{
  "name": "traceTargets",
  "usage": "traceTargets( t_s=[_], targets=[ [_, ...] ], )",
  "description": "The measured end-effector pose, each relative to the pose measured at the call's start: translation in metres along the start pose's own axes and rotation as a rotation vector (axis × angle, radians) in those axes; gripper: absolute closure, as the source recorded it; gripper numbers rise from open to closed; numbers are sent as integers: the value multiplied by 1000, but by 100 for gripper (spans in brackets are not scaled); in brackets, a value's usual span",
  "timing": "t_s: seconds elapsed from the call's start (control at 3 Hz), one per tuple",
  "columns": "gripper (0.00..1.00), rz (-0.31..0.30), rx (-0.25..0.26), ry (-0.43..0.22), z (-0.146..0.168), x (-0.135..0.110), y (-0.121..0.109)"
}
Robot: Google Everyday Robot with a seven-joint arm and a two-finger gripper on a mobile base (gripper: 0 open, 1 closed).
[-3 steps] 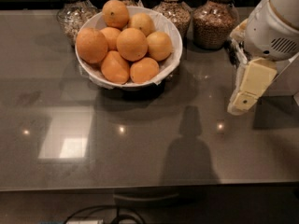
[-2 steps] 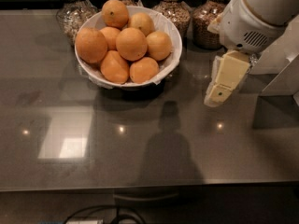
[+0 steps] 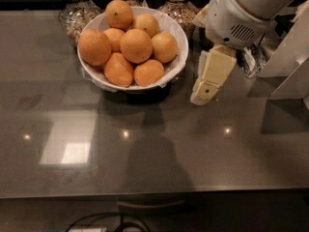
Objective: Pick orange from white bowl
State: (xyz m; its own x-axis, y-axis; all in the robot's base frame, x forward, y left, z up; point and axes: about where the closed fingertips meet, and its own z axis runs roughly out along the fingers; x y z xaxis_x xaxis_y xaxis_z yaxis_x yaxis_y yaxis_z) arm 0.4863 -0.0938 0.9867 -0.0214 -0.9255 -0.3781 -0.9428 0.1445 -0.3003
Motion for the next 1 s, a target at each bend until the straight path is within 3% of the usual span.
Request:
traceTargets(
  t_s=[0.33,1.0],
  targets=[
    [0,19,44,-44,9,-9,-11],
    [0,147,162,-286,48,-60,-63]
  ],
)
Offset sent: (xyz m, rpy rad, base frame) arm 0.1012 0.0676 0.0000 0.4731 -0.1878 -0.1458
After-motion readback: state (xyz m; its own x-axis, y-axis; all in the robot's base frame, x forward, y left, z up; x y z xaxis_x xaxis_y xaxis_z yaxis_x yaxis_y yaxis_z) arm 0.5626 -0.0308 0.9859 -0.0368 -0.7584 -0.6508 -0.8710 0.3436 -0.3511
